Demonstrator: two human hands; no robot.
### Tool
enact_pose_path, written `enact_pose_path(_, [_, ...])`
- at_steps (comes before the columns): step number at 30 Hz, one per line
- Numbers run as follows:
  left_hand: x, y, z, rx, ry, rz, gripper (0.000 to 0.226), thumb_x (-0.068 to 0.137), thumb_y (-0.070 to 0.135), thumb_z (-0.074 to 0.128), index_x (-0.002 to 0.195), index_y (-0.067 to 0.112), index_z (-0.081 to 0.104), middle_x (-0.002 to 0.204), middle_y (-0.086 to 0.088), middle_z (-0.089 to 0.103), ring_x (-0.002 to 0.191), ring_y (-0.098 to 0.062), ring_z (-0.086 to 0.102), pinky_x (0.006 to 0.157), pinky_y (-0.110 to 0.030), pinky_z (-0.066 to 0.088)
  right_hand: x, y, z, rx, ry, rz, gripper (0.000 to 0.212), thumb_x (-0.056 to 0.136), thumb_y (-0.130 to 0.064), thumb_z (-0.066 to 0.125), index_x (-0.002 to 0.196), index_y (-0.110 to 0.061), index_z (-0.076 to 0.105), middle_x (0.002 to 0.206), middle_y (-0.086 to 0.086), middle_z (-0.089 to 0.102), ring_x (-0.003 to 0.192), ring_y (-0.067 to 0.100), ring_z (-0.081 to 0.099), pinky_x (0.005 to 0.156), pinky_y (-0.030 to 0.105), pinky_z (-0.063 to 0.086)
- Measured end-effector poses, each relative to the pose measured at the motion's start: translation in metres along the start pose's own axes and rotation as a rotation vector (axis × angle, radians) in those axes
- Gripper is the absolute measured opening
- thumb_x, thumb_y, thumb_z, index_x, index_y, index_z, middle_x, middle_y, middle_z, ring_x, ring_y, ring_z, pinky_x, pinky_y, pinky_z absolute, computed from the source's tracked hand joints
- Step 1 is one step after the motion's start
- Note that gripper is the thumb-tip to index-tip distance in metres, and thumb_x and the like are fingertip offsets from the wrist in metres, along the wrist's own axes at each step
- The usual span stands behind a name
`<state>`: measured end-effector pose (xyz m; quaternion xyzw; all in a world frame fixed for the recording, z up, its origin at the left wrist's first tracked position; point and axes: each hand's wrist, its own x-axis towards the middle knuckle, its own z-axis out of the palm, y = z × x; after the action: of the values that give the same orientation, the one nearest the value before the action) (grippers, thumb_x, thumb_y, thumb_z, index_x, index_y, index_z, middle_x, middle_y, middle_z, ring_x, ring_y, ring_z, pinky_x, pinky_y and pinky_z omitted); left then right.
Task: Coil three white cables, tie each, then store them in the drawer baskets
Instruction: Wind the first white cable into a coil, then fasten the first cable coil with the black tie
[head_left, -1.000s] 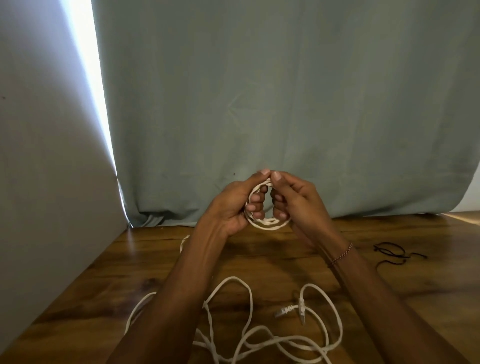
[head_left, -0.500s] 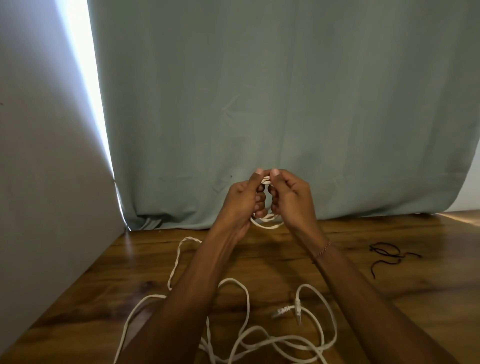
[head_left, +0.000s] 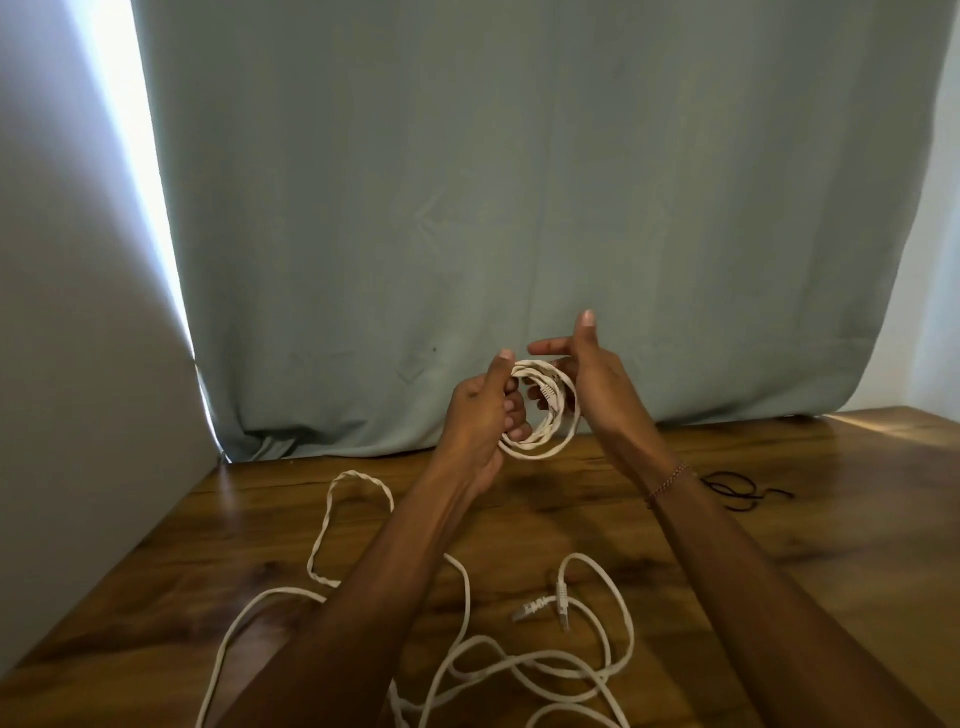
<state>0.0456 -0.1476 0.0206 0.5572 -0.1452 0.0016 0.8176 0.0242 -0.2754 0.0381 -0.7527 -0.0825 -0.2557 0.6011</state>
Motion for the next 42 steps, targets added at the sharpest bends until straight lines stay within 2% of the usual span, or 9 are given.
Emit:
enact_pose_path(5, [0.002,-0.014,0.017,-0.032,-0.02,-0.058,0.042,0.103,0.038,0.055,0.07,0.014,0.048,0.05,0.002,0.032,0.042,-0.009,0.03,0.041,-0.022,0.03,-0.001,0.008,-0.047,-0.018,0.066,0.073,0.06,0.107,-0.053,0.022,0.118,-0.016,0.066,0.102,0.003,0.073,0.09,0.017,0.071,0.069,0.021,0.055])
enact_pose_path(10, [0.005,-0.032,0.049,-0.028,-0.052,-0.114,0.042,0.104,0.036,0.055,0.069,0.014,0.045,0.048,0.002,0.031,0.039,-0.01,0.029,0.04,-0.021,0.03,-0.004,0.043,-0.105,-0.157,0.138,0.146,0.027,0.107,-0.029,0.047,0.114,-0.014,0.068,0.104,0.006,0.073,0.09,0.021,0.072,0.075,0.031,0.061])
enact_pose_path(18, [0.014,-0.082,0.091,0.029,-0.091,-0.188,0.042,0.103,0.036,0.056,0.069,0.013,0.046,0.05,0.001,0.032,0.037,-0.009,0.029,0.04,-0.02,0.029,-0.027,0.11,-0.164,-0.476,0.135,0.283,0.01,0.096,-0.011,0.066,0.092,-0.008,0.075,0.084,0.007,0.075,0.072,0.015,0.069,0.06,0.021,0.053])
enact_pose_path(23, [0.019,-0.111,0.097,0.034,-0.077,-0.241,0.041,0.102,0.037,0.057,0.071,0.013,0.046,0.048,0.002,0.033,0.033,-0.007,0.029,0.037,-0.018,0.029,-0.036,0.152,-0.193,-0.656,0.19,0.378,0.005,0.087,-0.014,0.076,0.09,-0.011,0.077,0.089,0.009,0.075,0.087,0.024,0.07,0.076,0.03,0.051])
enact_pose_path(25, [0.023,-0.117,0.095,0.041,-0.063,-0.249,0.041,0.102,0.038,0.058,0.072,0.012,0.047,0.052,0.0,0.035,0.033,-0.007,0.031,0.036,-0.019,0.031,-0.038,0.165,-0.205,-0.686,0.227,0.439,0.011,0.083,-0.009,0.076,0.094,-0.008,0.077,0.096,0.014,0.074,0.094,0.029,0.069,0.077,0.03,0.049])
enact_pose_path(29, [0.031,-0.12,0.091,0.01,-0.04,-0.267,0.04,0.102,0.038,0.057,0.073,0.012,0.047,0.049,0.002,0.035,0.034,-0.007,0.032,0.037,-0.019,0.032,-0.043,0.183,-0.207,-0.713,0.113,0.455,0.025,0.088,-0.014,0.073,0.112,-0.019,0.073,0.091,0.007,0.074,0.082,0.017,0.067,0.067,0.027,0.051])
enact_pose_path(32, [0.035,-0.123,0.088,0.013,-0.03,-0.271,0.04,0.101,0.039,0.058,0.073,0.012,0.048,0.05,0.002,0.035,0.035,-0.007,0.033,0.037,-0.019,0.033,-0.039,0.195,-0.202,-0.827,0.02,0.385,0.029,0.094,-0.03,0.069,0.122,-0.025,0.069,0.105,0.007,0.075,0.094,0.021,0.068,0.082,0.032,0.054])
enact_pose_path(37, [0.038,-0.119,0.082,-0.032,-0.028,-0.265,0.04,0.101,0.038,0.059,0.073,0.012,0.048,0.047,0.003,0.034,0.035,-0.007,0.031,0.037,-0.019,0.032,-0.034,0.196,-0.196,-0.897,0.037,0.344,0.005,0.095,-0.025,0.067,0.094,-0.022,0.071,0.092,0.001,0.069,0.091,0.02,0.062,0.071,0.026,0.043])
enact_pose_path(42, [0.038,-0.107,0.075,-0.046,-0.033,-0.252,0.04,0.102,0.039,0.057,0.074,0.013,0.047,0.047,0.004,0.033,0.036,-0.007,0.031,0.037,-0.019,0.032,-0.033,0.196,-0.189,-0.89,-0.037,0.202,0.014,0.101,-0.021,0.057,0.099,-0.013,0.068,0.1,0.006,0.069,0.087,0.016,0.06,0.071,0.024,0.042])
